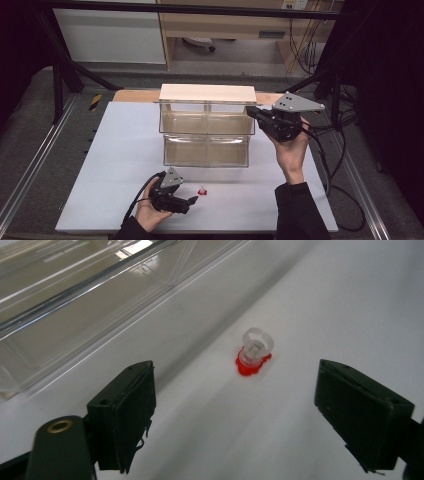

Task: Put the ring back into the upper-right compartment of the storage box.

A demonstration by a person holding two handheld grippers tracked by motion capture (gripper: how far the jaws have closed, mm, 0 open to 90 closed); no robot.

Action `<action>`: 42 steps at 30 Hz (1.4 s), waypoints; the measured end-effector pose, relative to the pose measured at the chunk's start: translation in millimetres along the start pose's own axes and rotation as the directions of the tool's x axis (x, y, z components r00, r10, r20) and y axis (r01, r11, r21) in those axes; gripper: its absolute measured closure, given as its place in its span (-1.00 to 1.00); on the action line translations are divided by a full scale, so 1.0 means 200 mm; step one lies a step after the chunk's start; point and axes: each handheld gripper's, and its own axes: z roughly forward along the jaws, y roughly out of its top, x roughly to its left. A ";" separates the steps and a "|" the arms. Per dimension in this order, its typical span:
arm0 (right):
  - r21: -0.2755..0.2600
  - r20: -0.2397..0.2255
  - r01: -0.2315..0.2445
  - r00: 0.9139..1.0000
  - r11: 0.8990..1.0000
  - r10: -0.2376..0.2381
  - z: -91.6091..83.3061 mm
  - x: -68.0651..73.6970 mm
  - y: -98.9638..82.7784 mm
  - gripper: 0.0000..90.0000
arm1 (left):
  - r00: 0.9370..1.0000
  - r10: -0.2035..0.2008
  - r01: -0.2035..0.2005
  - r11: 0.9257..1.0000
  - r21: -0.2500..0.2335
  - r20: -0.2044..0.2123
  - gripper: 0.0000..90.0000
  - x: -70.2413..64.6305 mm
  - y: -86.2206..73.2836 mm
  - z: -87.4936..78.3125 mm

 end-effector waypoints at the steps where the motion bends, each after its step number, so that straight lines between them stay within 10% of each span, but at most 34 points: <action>1: 0.000 -0.001 0.000 1.000 1.000 0.000 0.00 0.00 0.00 1.00 | 1.000 -0.003 0.003 1.000 0.000 0.003 -0.57 0.00 0.01 0.01; 42: 0.005 0.001 0.004 1.000 1.000 -0.004 -0.01 0.00 0.01 1.00 | 0.996 -0.084 0.084 0.996 0.032 -0.002 0.83 -0.09 0.09 0.17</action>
